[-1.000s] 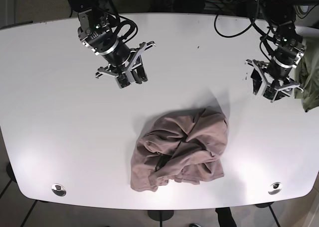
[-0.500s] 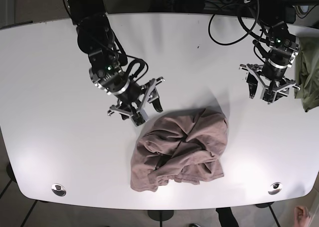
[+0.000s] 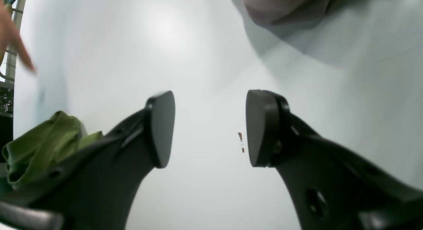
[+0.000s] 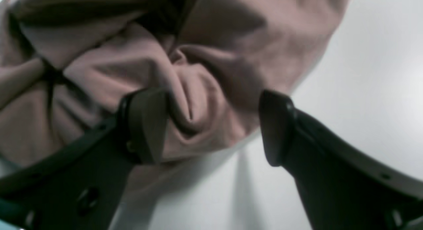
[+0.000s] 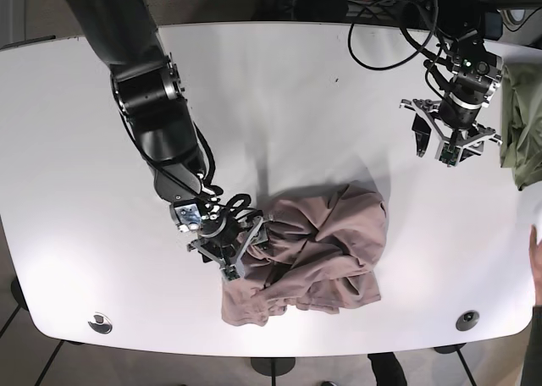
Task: Fold the T-shirt properly
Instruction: 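Grasp the pink T-shirt with the right gripper and drag it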
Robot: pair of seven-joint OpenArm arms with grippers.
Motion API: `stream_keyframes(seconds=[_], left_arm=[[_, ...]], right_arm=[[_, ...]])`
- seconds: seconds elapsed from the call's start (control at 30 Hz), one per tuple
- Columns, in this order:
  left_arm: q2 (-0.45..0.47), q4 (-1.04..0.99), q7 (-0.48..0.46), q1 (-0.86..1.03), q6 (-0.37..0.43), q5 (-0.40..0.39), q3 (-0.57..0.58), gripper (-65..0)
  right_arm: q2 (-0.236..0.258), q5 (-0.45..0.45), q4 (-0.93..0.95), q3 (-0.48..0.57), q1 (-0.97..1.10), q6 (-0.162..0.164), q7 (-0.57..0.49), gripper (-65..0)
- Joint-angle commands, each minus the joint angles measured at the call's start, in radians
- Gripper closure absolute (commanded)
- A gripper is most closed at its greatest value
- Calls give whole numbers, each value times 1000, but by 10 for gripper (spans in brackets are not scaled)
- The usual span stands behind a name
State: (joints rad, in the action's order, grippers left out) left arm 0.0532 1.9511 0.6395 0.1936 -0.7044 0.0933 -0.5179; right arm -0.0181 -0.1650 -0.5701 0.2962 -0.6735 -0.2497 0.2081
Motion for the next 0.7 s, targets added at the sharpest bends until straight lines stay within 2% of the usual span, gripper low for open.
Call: stream_keyframes(seconds=[0.03,0.1,0.2,0.27,0.33,0.37,0.4,0.47,0.5,0.53,0.6,0.67,0.7], left_arm=[[6,12,-20,-9,6,-11,-2,-311],[6,12,-20,-7,6,-11,-2,-311],[9,11,-20,-6,6,-10,-3,-311],[10,11,-20,-6,6,-10,-3,-311],[12,9,-20,-6,6,-10,-3,-311],[12,9,-20,-6,6,-10,-3,-311],[14,9,-20,-7,6,-10,-3,-311],[14,9,-20,-9,6,-10,-3,-311],[14,9,-20,-9,6,-10,-3,-311],[14,9,-20,-9,6,-10,-3,-311],[14,9,-20,-10,6,-10,-3,-311],[14,9,-20,-10,6,-10,-3,-311],[14,8,-20,-9,6,-10,-3,-311]], right_arm=[[-19,-11,12,-1,-33,-7,-40,-417],[-41,-9,35,7,-18,-40,-43,-417],[-52,-9,42,31,10,-46,-91,-403],[-53,-11,40,44,39,-44,-126,-244],[-53,-11,35,44,56,-43,-131,-40],[-53,-12,34,44,61,-43,-131,-11],[-53,-18,19,44,73,-43,-131,-41],[-44,-20,-132,41,157,-43,-88,-16],[-24,-18,-230,39,214,-43,-34,-21],[16,-20,-402,39,300,-43,50,-21],[43,-14,-609,38,424,-43,129,-21],[111,-12,-864,38,598,-43,202,-21],[129,-12,-930,34,648,-41,219,-21]])
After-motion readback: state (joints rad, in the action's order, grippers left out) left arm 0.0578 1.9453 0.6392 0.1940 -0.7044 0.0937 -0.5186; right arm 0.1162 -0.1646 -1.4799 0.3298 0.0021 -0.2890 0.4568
